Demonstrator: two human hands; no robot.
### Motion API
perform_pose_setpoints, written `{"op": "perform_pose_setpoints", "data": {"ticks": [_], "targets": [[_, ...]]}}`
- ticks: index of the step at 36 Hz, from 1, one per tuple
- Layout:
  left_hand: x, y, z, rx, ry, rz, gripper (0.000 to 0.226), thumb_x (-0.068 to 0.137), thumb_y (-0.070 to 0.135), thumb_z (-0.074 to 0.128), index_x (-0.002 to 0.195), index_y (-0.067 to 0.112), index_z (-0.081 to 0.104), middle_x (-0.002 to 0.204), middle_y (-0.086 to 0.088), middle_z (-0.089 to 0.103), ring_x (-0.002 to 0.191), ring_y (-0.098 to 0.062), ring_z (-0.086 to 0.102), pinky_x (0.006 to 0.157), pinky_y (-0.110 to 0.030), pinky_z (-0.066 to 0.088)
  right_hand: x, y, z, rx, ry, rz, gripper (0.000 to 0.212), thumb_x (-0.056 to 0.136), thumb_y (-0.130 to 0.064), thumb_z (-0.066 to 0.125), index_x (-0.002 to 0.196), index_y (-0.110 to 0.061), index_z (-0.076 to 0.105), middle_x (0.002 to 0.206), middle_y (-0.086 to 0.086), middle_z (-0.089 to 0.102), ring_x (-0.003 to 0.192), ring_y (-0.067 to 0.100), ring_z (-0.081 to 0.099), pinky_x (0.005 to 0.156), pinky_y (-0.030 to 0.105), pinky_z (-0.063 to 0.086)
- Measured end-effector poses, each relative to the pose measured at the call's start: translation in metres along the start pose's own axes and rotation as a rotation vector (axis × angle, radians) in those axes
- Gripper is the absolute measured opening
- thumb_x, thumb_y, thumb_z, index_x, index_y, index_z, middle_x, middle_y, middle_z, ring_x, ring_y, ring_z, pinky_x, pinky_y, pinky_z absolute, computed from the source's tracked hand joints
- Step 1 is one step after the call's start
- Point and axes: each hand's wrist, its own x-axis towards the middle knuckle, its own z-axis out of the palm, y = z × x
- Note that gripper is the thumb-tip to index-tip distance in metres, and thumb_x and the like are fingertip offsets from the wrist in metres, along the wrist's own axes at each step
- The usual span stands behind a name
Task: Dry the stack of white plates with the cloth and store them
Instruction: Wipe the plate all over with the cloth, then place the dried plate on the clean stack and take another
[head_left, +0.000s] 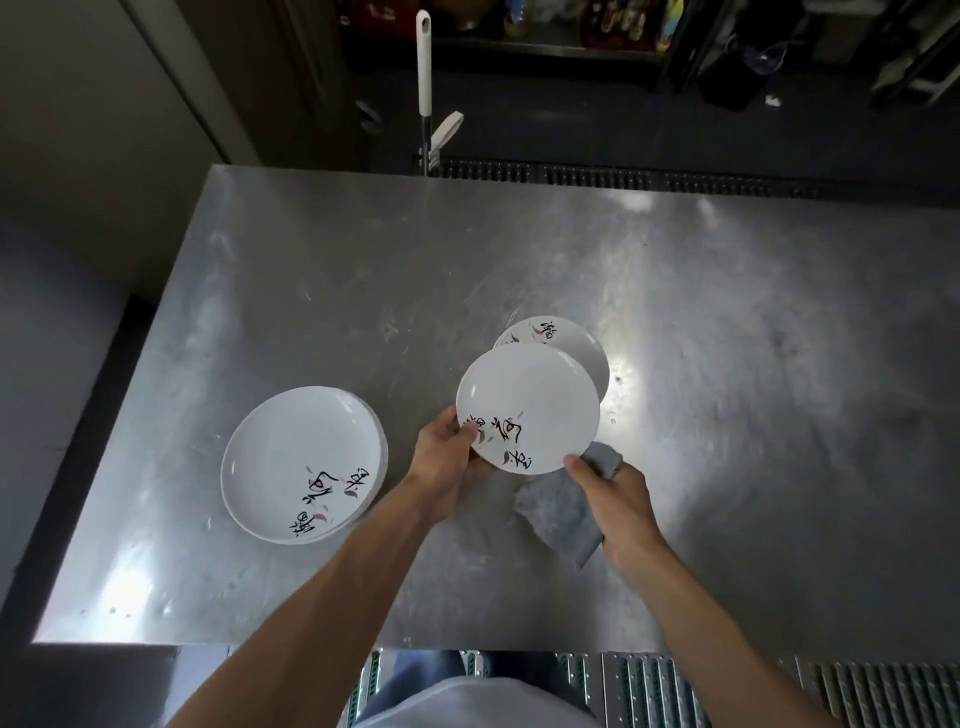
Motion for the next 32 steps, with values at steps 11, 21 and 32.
{"op": "perform_pose_setpoints", "data": {"ticks": [11,21,32], "targets": [[0.049,0.019,0.037,0.084,-0.05,-0.048,0.048,0.094,-0.012,0.062,0.138,0.006,0.054,0.127,-0.023,0.065,0.097,-0.032,0.071,0.075,-0.04,0.065,0.068,-0.022,0.006,0.16,0.15,0.127,0.011,0.084,-0.01,0.077,0.077,-0.008,0.068,0.087,0.014,0.075,0.087,0.03,0.072,0.084,0.043,0.058],[0.078,0.018,0.061,0.076,0.058,-0.04,0.044,0.094,-0.014,0.06,0.131,0.009,0.061,0.118,-0.016,0.072,0.099,-0.03,0.073,0.064,-0.028,0.063,0.092,-0.027,0.004,0.147,0.195,0.164,0.01,0.086,-0.014,0.076,0.081,-0.01,0.069,0.089,0.009,0.074,0.083,0.021,0.071,0.069,0.029,0.056],[0.062,0.019,0.052,0.195,0.096,0.101,0.044,0.081,-0.019,0.049,0.111,0.003,0.072,0.087,-0.003,0.073,0.074,-0.01,0.062,0.056,-0.018,0.049,0.051,-0.01,0.014,0.104,0.136,0.225,0.008,0.09,-0.018,0.07,0.085,-0.013,0.067,0.087,0.005,0.072,0.081,0.02,0.068,0.066,0.029,0.053]]}}
